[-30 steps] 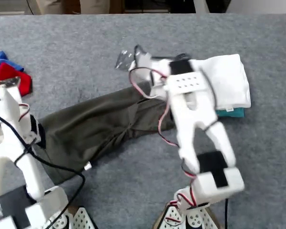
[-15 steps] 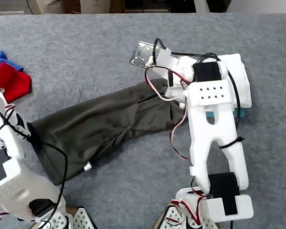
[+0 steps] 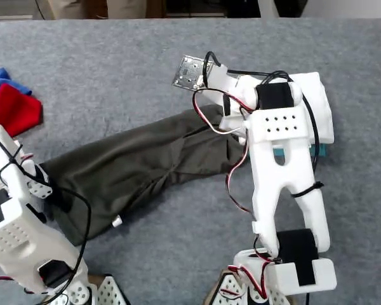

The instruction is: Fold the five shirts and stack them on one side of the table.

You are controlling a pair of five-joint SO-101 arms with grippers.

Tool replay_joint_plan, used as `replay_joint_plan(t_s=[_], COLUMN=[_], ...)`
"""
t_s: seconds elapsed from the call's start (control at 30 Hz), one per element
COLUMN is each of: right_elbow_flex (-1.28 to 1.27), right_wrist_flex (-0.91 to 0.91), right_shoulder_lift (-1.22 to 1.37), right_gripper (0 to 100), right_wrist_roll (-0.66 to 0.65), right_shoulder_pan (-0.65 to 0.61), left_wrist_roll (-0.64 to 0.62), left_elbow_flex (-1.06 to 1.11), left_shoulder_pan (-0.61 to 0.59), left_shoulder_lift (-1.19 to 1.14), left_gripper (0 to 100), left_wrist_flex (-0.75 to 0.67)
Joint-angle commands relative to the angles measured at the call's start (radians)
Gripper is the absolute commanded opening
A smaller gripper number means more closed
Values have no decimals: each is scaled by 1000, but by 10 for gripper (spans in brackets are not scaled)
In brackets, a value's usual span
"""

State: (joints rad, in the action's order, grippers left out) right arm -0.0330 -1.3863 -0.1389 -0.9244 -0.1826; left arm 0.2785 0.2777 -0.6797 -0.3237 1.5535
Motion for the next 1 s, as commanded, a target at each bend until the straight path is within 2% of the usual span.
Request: replay_joint_plan(t_s=[0.0,0.23,0.5,0.57,0.67,0.83,0.97], right_elbow_flex=[31,39,39,39,39,41,44], right_wrist_flex=[0,2,2,2,2,2,2], right_shoulder_lift=[-51,-53,-53,-53,-53,-53,-54], right_gripper=[2,2,2,2,2,2,2], right_wrist_roll=[15,15,15,15,15,15,15], right_shoulder_pan=[-4,-4,-4,-4,-4,-5,-5], left_wrist_roll=[-29,-127,-164,-163,-160,-160,-158], left_elbow_flex=[2,8,5,6,2,0,-61], left_shoulder_pan=[5,5,6,6,0,-6,-12], left_shoulder_lift=[-5,-59,-87,-85,-85,-84,-50], left_gripper=[191,109,102,99,12,19,19], left_wrist_flex=[-17,-87,-129,-127,-121,-107,-25])
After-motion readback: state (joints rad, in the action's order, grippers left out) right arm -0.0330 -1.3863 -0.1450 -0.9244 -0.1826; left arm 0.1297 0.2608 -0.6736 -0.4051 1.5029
